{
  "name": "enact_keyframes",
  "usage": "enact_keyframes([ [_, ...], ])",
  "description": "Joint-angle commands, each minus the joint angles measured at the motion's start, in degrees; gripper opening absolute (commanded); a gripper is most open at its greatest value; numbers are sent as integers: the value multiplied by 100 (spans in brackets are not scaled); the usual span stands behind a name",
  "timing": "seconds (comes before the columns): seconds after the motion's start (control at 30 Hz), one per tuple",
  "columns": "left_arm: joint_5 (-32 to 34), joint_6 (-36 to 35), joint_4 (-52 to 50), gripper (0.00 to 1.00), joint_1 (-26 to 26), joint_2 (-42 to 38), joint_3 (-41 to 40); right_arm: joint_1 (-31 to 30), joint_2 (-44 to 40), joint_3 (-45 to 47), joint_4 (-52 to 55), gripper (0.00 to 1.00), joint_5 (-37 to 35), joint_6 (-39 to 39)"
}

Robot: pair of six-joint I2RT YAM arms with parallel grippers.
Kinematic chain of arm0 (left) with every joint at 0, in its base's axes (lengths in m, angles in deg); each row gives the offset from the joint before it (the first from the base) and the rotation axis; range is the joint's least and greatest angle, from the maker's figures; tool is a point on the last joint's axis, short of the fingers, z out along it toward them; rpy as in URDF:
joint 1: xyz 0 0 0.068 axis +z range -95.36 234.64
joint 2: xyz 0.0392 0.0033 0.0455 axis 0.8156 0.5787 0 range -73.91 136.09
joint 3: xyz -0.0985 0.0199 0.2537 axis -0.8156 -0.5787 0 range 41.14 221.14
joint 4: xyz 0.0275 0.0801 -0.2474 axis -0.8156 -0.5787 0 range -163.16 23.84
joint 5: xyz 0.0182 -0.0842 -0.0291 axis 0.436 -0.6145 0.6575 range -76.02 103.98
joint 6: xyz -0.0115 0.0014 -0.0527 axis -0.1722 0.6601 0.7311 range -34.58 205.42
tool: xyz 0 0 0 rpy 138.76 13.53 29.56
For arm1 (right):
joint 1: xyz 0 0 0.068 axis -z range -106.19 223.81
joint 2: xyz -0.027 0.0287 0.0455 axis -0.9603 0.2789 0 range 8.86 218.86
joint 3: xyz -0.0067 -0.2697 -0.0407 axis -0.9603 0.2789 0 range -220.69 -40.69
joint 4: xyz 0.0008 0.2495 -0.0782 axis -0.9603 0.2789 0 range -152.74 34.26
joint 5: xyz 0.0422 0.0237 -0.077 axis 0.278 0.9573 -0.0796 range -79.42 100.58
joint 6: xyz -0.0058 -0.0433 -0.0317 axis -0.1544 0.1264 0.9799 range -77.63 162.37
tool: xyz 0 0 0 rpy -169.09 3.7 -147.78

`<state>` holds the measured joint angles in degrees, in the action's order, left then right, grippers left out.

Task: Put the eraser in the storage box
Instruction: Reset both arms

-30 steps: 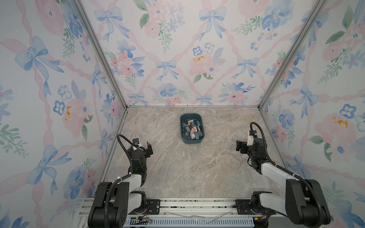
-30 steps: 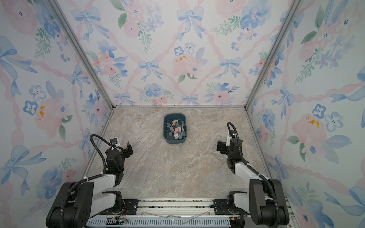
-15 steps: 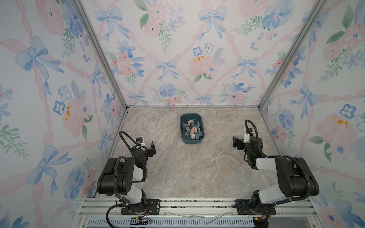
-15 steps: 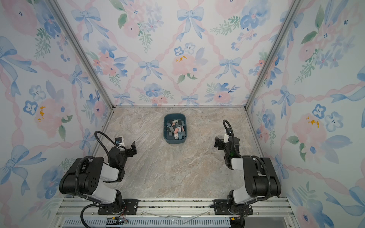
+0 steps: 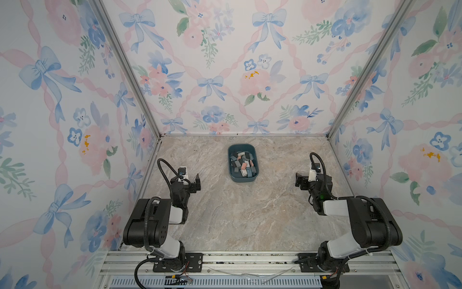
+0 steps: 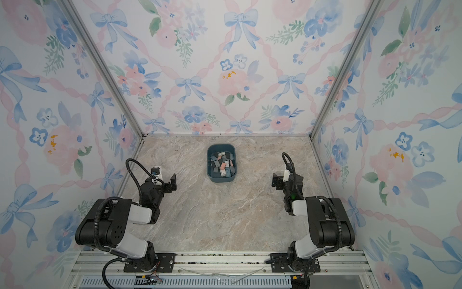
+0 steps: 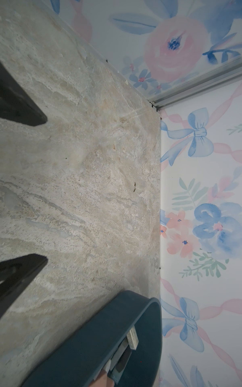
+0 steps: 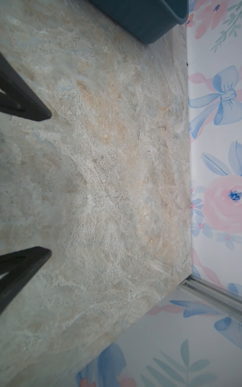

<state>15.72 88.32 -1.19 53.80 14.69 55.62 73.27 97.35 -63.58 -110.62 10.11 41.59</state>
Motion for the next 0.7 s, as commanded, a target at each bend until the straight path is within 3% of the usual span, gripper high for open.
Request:
enact_keyframes([
  [0.0, 147, -147, 13, 98, -48, 14, 30, -61, -30, 6, -196, 96, -85, 67],
  [0.67, 222, -158, -23, 98, -73, 19, 55, -61, -25, 9, -199, 96, -85, 61],
])
